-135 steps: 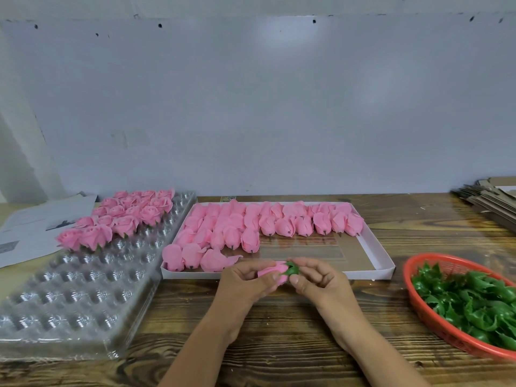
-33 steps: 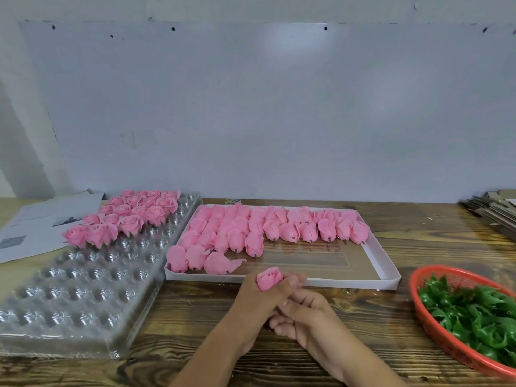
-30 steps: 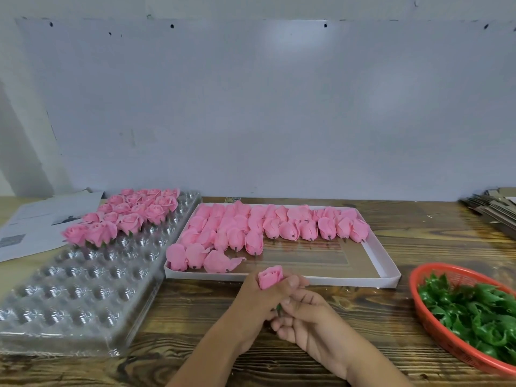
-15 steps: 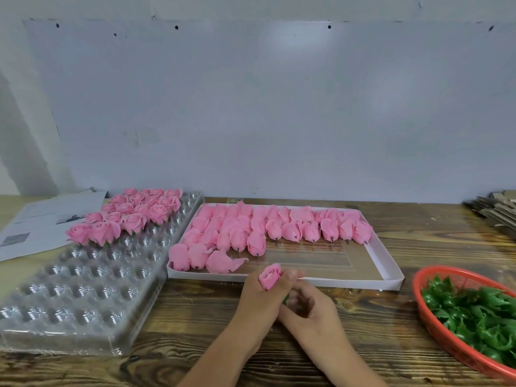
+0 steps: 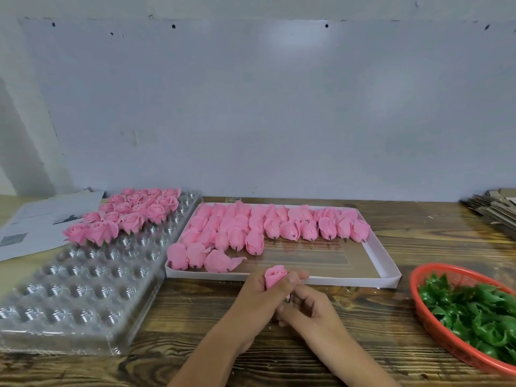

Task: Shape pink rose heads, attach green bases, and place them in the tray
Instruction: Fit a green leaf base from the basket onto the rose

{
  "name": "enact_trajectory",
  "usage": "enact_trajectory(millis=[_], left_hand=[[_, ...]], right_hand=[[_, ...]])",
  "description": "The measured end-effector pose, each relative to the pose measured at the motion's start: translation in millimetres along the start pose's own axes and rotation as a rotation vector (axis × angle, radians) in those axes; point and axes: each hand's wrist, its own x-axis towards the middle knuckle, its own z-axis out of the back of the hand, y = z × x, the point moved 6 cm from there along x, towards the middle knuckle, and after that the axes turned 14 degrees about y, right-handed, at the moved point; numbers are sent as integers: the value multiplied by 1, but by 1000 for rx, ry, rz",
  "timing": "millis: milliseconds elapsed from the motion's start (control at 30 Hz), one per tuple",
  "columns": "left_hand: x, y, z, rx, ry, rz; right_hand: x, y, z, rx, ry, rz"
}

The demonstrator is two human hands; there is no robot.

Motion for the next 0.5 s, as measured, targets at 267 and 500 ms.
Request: enact_trajectory(millis=[267, 500], left_hand=[[2, -1, 2, 90, -44, -51], [-8, -22, 19, 111, -220, -273]], right_hand=[[-3, 5, 3, -195, -68, 79], [-2, 4, 0, -302, -27, 53]])
